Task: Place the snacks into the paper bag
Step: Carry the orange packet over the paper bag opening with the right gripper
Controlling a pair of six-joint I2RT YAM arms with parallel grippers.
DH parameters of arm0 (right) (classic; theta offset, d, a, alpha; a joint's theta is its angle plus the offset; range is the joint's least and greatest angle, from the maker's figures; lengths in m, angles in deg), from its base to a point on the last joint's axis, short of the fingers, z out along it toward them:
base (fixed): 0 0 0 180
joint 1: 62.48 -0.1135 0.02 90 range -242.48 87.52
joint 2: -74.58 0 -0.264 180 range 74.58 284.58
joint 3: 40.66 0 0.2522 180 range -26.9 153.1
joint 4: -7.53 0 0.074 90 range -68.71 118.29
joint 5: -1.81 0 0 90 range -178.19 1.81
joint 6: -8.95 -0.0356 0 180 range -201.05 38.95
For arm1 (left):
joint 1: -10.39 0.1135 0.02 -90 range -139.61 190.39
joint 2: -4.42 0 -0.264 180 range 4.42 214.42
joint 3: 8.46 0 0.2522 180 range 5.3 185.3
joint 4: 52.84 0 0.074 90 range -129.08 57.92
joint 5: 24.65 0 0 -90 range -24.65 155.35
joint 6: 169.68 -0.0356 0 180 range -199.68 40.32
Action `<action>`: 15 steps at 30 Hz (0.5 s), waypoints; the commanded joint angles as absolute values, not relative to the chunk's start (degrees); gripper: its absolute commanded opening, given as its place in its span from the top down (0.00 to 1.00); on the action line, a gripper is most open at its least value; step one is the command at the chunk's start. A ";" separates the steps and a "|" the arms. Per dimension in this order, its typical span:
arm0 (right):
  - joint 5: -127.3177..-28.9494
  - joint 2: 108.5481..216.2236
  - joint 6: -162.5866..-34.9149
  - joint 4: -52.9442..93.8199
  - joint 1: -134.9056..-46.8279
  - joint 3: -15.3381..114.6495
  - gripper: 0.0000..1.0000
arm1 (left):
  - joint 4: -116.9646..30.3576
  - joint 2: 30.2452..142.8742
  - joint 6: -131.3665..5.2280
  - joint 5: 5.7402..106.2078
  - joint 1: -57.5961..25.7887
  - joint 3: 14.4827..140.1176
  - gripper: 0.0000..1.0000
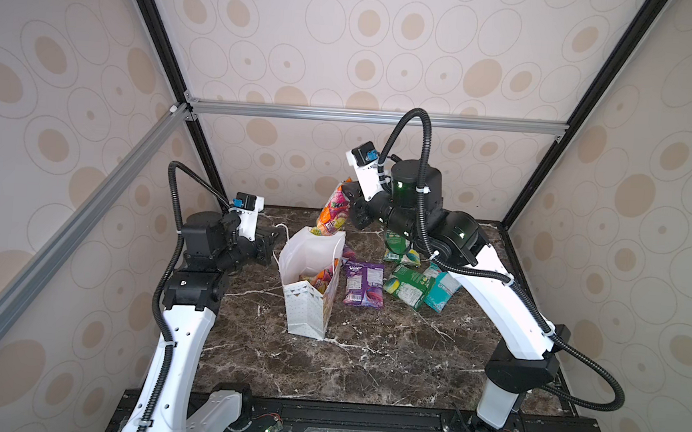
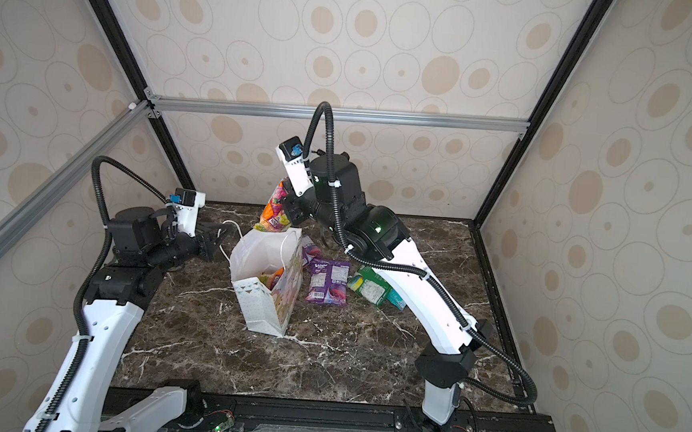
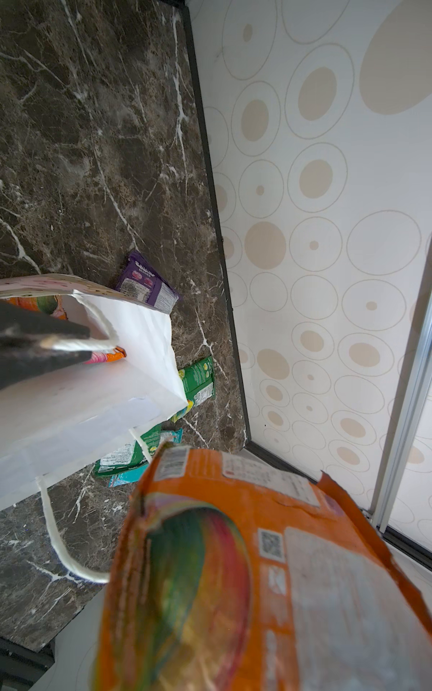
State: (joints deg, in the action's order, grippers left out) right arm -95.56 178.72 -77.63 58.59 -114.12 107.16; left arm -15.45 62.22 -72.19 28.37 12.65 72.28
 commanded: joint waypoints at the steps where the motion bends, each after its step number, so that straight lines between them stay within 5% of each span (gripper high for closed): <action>1: -91.10 178.61 -75.04 57.00 -114.07 105.23 1.00 | -17.16 60.94 -73.31 27.90 13.11 72.71 1.00; 15: -93.97 178.17 -70.57 57.54 -115.45 100.14 1.00 | -17.03 61.06 -73.28 28.08 13.10 72.62 1.00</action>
State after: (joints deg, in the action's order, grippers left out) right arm -93.33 179.29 -72.69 59.48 -115.04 100.34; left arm -15.45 62.22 -72.21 28.42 12.65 72.26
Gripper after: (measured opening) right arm 0.042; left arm 0.048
